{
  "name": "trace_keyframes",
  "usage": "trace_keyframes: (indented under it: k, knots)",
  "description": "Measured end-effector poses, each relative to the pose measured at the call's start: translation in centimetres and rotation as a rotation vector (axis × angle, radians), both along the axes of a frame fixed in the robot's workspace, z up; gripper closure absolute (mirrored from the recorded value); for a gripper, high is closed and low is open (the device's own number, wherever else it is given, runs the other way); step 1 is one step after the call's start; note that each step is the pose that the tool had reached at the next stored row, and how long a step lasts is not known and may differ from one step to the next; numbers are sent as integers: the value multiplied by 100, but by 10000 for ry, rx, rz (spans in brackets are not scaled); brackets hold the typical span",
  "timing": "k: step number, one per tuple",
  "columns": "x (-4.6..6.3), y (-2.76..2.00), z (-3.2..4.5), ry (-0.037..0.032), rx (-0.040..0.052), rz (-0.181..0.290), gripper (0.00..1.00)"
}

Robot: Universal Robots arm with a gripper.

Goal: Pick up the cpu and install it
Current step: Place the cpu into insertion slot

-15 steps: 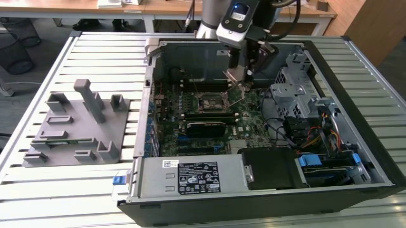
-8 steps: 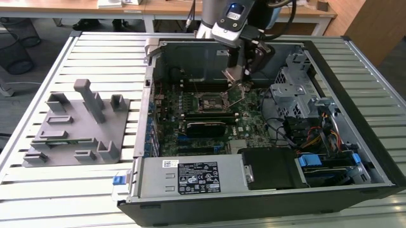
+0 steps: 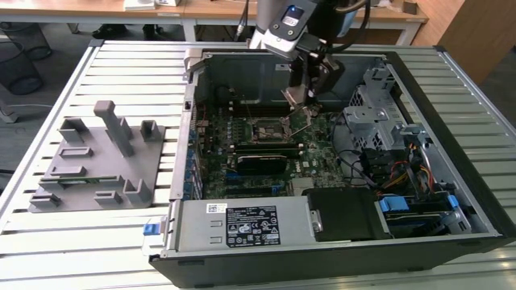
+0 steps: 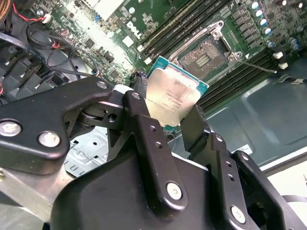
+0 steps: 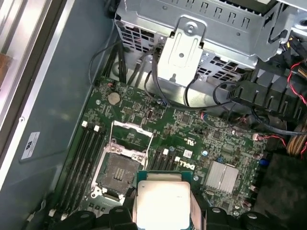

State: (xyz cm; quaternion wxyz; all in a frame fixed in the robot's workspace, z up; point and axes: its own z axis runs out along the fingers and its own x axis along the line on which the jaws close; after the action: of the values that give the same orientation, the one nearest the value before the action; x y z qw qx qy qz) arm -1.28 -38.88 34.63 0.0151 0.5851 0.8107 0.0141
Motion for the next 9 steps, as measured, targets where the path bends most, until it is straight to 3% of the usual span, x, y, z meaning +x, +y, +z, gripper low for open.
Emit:
trace_keyframes:
  k: [9]
  knots:
    - [-62,64,-49,-5,0,-485,47]
